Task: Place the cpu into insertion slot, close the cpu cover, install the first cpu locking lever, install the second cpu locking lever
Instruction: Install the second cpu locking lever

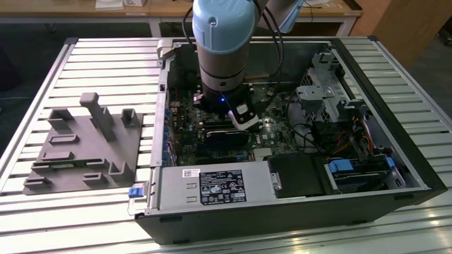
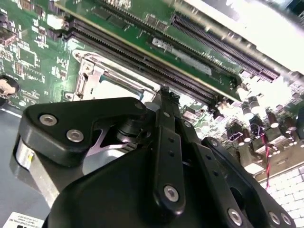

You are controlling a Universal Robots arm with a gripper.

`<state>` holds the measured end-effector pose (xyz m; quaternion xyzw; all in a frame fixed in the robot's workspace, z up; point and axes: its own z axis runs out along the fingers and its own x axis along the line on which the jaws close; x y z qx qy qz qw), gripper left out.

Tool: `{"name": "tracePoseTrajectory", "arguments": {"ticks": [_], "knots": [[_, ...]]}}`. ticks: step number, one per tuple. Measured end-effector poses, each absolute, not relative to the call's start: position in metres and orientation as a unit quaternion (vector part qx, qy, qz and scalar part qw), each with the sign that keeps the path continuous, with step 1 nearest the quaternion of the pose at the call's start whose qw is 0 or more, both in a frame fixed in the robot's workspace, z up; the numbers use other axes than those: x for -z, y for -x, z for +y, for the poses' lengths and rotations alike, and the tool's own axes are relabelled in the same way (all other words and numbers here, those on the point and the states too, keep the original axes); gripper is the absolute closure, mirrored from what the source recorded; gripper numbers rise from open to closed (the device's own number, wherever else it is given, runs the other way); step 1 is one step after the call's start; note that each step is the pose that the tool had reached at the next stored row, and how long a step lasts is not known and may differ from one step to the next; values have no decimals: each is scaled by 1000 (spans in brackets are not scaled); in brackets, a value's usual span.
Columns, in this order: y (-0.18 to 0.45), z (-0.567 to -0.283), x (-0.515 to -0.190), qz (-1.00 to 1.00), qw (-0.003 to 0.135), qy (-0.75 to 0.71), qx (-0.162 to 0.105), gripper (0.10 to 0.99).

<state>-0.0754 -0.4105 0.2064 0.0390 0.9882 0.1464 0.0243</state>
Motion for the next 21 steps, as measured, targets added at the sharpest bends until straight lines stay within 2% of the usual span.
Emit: {"name": "tracePoseTrajectory", "arguments": {"ticks": [21], "knots": [[82, -414, -195, 983, 23, -41, -177, 980]]}}
